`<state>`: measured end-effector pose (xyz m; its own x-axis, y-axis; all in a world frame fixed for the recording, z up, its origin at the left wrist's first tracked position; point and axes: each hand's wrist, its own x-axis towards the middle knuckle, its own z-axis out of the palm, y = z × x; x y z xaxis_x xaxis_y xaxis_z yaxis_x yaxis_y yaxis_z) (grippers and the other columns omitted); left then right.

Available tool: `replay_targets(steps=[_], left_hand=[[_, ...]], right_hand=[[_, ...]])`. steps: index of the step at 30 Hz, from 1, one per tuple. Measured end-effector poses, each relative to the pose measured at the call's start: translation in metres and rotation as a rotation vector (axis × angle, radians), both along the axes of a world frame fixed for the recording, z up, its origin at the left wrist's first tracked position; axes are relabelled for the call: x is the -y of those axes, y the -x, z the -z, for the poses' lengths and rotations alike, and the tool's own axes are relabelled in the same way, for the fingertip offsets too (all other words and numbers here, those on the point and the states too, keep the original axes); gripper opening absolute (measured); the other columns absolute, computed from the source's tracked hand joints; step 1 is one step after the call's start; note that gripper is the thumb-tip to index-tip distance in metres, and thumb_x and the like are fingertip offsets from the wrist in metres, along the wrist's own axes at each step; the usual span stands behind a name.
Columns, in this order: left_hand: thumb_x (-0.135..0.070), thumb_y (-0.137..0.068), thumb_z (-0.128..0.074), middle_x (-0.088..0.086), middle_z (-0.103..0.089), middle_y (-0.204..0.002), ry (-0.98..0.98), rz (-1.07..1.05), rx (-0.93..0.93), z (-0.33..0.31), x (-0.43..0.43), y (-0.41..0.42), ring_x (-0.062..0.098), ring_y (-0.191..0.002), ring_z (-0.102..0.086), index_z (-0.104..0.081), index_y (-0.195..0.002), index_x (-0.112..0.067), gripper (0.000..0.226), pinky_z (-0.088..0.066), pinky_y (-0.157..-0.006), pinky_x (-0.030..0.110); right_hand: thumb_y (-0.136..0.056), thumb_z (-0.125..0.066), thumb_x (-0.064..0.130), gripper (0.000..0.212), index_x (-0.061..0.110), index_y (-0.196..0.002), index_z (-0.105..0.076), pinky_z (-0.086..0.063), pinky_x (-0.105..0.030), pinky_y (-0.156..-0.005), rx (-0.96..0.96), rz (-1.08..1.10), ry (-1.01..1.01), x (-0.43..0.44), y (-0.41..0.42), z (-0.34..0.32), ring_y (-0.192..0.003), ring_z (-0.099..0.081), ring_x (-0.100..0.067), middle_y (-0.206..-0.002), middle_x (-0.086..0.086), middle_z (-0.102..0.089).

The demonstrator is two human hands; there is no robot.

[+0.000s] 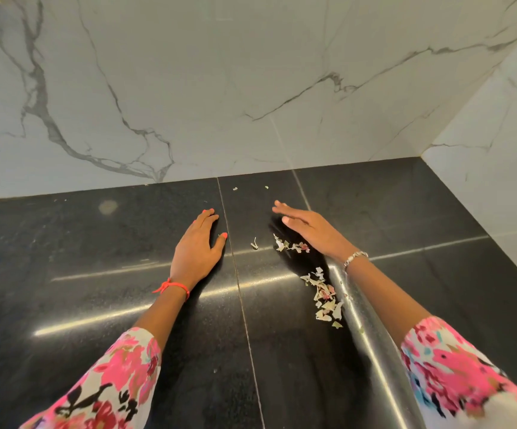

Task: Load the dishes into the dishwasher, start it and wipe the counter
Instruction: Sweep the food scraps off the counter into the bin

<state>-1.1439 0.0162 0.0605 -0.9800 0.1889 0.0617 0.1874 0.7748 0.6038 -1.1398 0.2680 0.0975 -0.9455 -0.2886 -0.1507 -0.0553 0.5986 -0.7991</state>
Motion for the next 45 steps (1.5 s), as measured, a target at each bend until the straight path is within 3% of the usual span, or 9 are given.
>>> replay_targets(steps=[6, 10, 13, 17, 25, 28, 34, 38, 45], left_hand=[[-0.042, -0.094, -0.045, -0.01, -0.03, -0.15, -0.052, -0.036, 0.033, -0.001, 0.0, 0.002, 0.008, -0.139, -0.026, -0.042, -0.137, -0.021, 0.048, -0.03, -0.11, 0.033], [-0.043, -0.091, -0.05, -0.012, -0.031, -0.149, -0.052, -0.047, 0.031, -0.001, 0.0, 0.002, 0.006, -0.138, -0.028, -0.043, -0.136, -0.022, 0.05, -0.032, -0.108, 0.031], [-0.048, -0.089, -0.051, -0.013, -0.032, -0.149, -0.057, -0.052, 0.035, -0.001, -0.001, 0.002, 0.006, -0.137, -0.029, -0.044, -0.135, -0.022, 0.054, -0.033, -0.107, 0.031], [-0.041, -0.096, -0.041, -0.009, -0.032, -0.149, -0.064, -0.05, 0.023, -0.001, -0.002, 0.002, 0.007, -0.138, -0.028, -0.043, -0.136, -0.02, 0.046, -0.028, -0.109, 0.028], [-0.004, -0.096, -0.032, -0.002, -0.031, -0.15, -0.154, -0.062, 0.008, 0.005, 0.001, 0.003, 0.01, -0.14, -0.026, -0.04, -0.139, -0.012, 0.044, -0.014, -0.11, 0.015], [0.006, -0.09, -0.032, 0.0, -0.029, -0.152, -0.147, -0.055, 0.0, 0.006, 0.001, 0.003, 0.011, -0.141, -0.023, -0.035, -0.142, -0.011, 0.054, -0.012, -0.11, 0.015], [0.009, -0.087, -0.034, 0.0, -0.031, -0.151, -0.133, -0.043, -0.014, 0.011, 0.001, 0.004, 0.01, -0.141, -0.023, -0.038, -0.14, -0.008, 0.056, -0.014, -0.109, 0.014], [0.011, -0.084, -0.034, 0.0, -0.032, -0.15, -0.167, -0.026, 0.008, 0.009, 0.001, 0.003, 0.01, -0.141, -0.022, -0.039, -0.139, -0.006, 0.058, -0.014, -0.111, 0.016], [0.013, -0.084, -0.033, 0.007, -0.039, -0.146, -0.232, -0.004, 0.028, 0.009, 0.005, 0.005, 0.016, -0.14, -0.027, -0.045, -0.135, -0.006, 0.056, -0.02, -0.118, 0.032]], right_hand=[[-0.099, -0.033, 0.043, 0.059, 0.023, -0.15, -0.01, 0.001, -0.03, -0.116, 0.033, -0.109, -0.308, 0.017, 0.073, 0.018, -0.145, 0.004, -0.008, -0.157, 0.011, 0.002], [-0.099, -0.032, 0.042, 0.062, 0.016, -0.15, -0.006, 0.005, -0.03, -0.117, -0.072, -0.158, -0.485, 0.024, 0.071, 0.028, -0.144, 0.005, -0.009, -0.158, 0.003, 0.002], [-0.099, -0.037, 0.038, 0.052, 0.021, -0.146, -0.026, 0.0, -0.026, -0.118, -0.01, -0.236, -0.253, 0.023, 0.044, 0.025, -0.142, -0.008, 0.001, -0.155, 0.009, -0.017], [-0.098, -0.044, 0.027, 0.035, 0.019, -0.131, -0.053, -0.025, -0.02, -0.112, 0.067, -0.109, 0.143, 0.029, 0.027, 0.01, -0.131, -0.038, 0.002, -0.14, 0.01, -0.047], [-0.102, -0.03, 0.034, 0.054, 0.017, -0.15, -0.011, 0.003, -0.028, -0.116, -0.075, -0.228, -0.373, 0.071, 0.097, 0.022, -0.145, 0.002, -0.01, -0.158, 0.003, -0.001], [-0.102, -0.026, 0.032, 0.053, 0.015, -0.149, -0.009, 0.004, -0.032, -0.116, -0.143, -0.313, -0.487, 0.08, 0.087, 0.027, -0.145, 0.002, -0.012, -0.158, 0.0, -0.002], [-0.102, -0.027, 0.029, 0.047, 0.018, -0.147, -0.019, 0.005, -0.027, -0.115, -0.079, -0.538, -0.39, 0.07, 0.006, 0.019, -0.141, -0.002, -0.001, -0.156, 0.006, -0.013], [-0.101, -0.038, 0.024, 0.04, 0.019, -0.14, -0.041, -0.02, -0.027, -0.116, -0.016, -0.332, -0.22, 0.064, -0.018, -0.004, -0.137, -0.029, -0.004, -0.148, 0.008, -0.034], [-0.098, -0.01, 0.05, 0.062, 0.017, -0.15, -0.002, 0.0, -0.034, -0.118, -0.251, -0.357, -0.764, 0.101, -0.051, 0.026, -0.145, 0.001, -0.01, -0.158, 0.004, 0.001]])
